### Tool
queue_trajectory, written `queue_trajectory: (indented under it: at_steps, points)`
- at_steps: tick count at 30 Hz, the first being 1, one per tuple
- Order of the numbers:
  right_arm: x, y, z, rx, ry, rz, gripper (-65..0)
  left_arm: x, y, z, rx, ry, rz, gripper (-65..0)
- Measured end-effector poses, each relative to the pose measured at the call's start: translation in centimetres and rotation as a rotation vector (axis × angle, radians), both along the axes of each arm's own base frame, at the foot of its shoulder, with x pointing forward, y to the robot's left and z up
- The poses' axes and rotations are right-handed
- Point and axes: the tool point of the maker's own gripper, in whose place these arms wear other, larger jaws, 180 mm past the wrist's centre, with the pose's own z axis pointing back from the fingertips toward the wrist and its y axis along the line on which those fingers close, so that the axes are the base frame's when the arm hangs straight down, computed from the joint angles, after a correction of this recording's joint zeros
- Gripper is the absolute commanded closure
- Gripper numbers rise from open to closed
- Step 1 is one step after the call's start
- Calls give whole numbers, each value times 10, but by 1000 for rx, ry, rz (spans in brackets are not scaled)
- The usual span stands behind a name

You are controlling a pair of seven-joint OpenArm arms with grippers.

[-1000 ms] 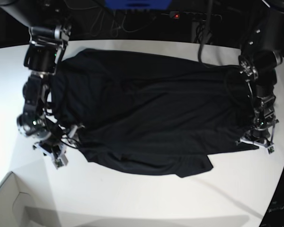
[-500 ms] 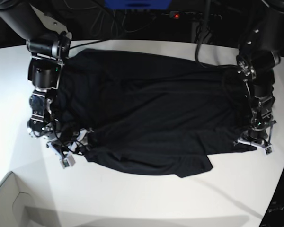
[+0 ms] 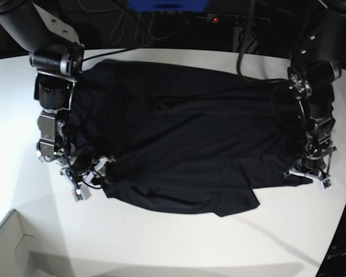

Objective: Layout the t-shirt on the table in an organized manner, then fold the t-shirt properly
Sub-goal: 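Lift the hem with both grippers and fold it over toward the collar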

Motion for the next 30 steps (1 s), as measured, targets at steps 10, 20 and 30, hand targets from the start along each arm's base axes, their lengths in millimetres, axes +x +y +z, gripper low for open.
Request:
queue_trajectory:
  at_steps: [10,20,30]
  points:
    - [1,-11,16,-73,-40,7,0,4,3,13,12,-23,1,-1]
    - [-16,-32,71,-246,-174,7,0,10,-1,64,-25,-140,15,-1]
    - [-64,-23,85,-317,-241,27,0,-22,1,84,-60,-182,17,-1]
